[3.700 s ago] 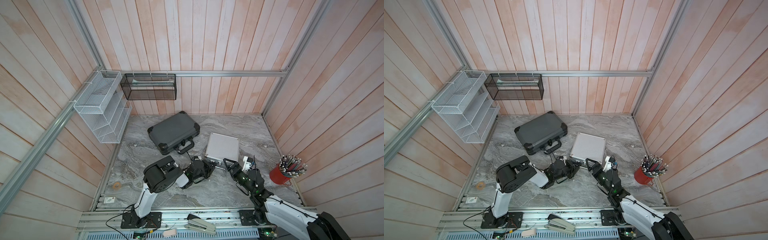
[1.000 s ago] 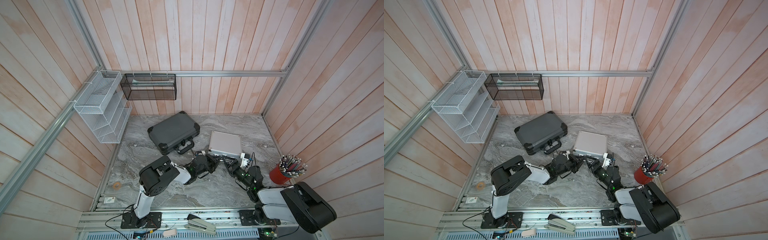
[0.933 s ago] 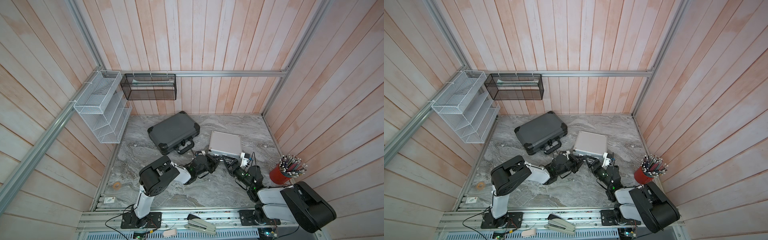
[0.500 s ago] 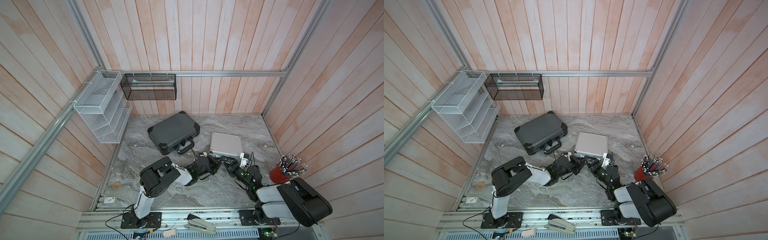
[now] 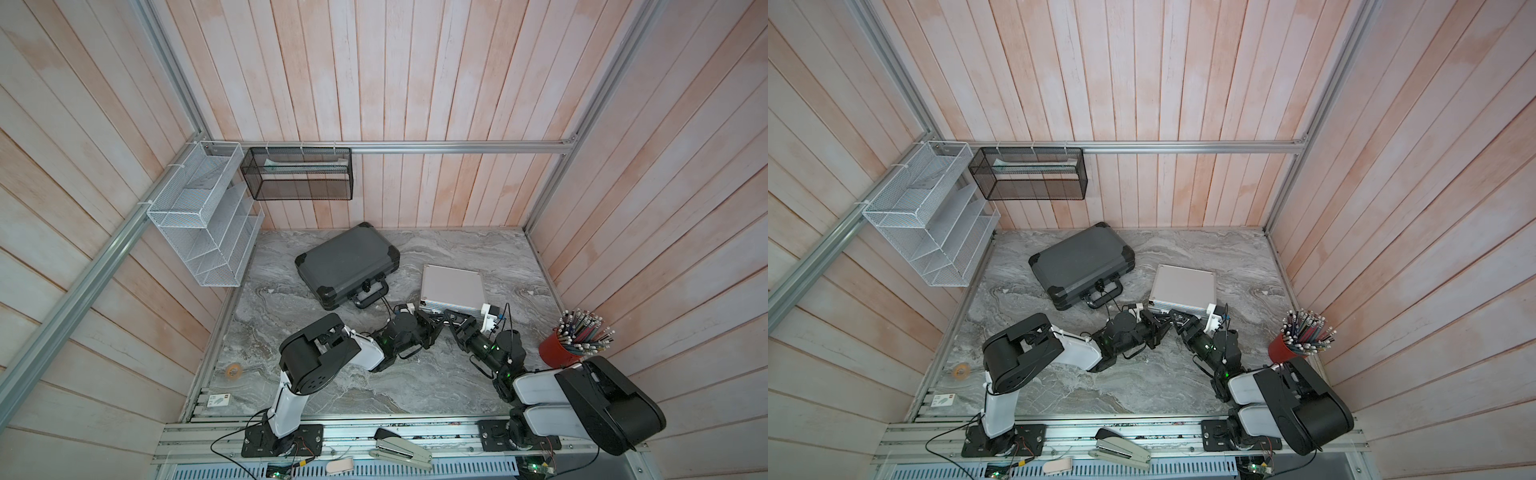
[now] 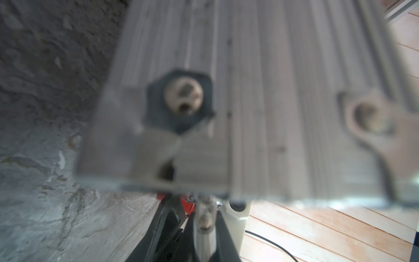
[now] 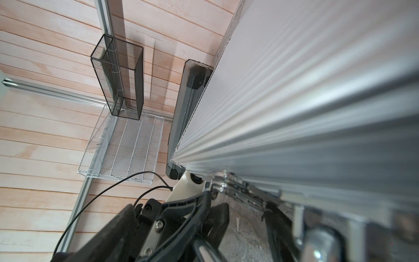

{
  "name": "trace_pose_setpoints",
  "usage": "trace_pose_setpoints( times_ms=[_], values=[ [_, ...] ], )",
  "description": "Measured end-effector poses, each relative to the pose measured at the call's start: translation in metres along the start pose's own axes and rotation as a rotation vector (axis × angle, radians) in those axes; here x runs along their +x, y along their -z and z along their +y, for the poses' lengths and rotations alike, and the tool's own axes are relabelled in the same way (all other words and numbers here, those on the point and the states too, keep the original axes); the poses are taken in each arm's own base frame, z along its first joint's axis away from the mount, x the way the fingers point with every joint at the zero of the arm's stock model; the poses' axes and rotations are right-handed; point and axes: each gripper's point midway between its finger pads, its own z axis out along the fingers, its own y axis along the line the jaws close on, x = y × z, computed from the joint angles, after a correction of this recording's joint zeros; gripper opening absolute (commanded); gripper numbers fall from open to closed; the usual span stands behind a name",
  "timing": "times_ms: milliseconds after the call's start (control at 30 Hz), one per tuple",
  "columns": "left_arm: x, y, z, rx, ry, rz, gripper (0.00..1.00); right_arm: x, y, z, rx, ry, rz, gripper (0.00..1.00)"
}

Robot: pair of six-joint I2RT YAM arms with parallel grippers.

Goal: Open the poker set cases
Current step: Open the fastener on the poker set case.

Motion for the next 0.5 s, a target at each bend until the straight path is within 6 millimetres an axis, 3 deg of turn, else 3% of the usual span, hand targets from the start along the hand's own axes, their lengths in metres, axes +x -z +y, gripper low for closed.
trace_pose_setpoints(
  times_ms=[500],
  values=[
    [0.0034, -0.0025, -0.0072, 0.017, 0.011, 0.013, 0.0, -0.0041, 0.0041, 0.0077, -0.02, -0.003, -0.001, 0.9]
  ],
)
